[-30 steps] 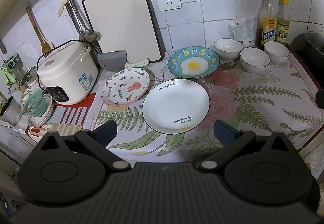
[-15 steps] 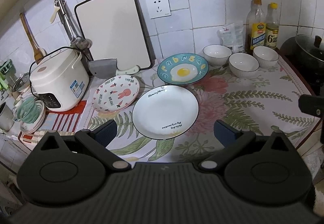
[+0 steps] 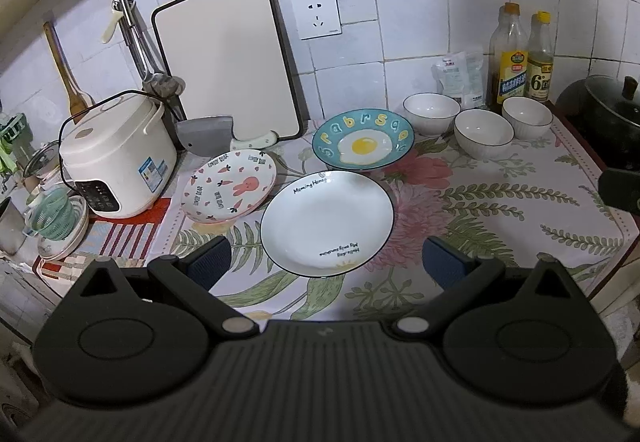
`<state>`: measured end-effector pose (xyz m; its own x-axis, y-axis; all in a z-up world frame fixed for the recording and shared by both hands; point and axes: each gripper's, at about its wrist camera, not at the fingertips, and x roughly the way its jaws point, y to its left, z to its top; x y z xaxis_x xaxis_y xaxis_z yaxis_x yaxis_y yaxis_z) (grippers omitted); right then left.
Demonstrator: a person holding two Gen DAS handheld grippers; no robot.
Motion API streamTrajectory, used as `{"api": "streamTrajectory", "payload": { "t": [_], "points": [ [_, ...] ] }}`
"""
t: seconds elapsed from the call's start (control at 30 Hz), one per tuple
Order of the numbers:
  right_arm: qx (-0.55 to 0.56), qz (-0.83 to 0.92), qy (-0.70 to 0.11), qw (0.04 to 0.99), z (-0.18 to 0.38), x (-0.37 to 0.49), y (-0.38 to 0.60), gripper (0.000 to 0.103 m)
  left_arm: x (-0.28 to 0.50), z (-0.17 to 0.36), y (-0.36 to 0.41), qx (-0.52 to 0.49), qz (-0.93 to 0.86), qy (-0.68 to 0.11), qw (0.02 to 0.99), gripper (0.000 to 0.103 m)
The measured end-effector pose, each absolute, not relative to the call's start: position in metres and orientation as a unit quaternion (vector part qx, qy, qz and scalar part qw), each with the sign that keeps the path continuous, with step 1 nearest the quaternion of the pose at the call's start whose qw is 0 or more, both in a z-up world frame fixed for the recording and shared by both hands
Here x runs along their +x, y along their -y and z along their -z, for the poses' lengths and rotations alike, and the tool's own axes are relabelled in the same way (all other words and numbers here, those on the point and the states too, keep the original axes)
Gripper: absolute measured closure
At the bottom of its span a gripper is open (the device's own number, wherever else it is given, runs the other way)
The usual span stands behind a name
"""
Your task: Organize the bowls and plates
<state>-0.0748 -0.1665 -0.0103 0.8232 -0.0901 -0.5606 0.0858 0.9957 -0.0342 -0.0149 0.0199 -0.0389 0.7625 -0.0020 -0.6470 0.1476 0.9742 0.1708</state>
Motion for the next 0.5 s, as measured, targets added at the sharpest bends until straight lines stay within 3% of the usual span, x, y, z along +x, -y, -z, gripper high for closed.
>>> {"api": "streamTrajectory", "payload": {
  "t": [0.5],
  "points": [
    [0.001, 0.049, -0.297, 0.954, 0.024, -0.077, 0.17, 0.0, -0.021, 0.04, -0.022, 0.093, 0.047, -0.322, 0.941, 0.0]
  ]
}}
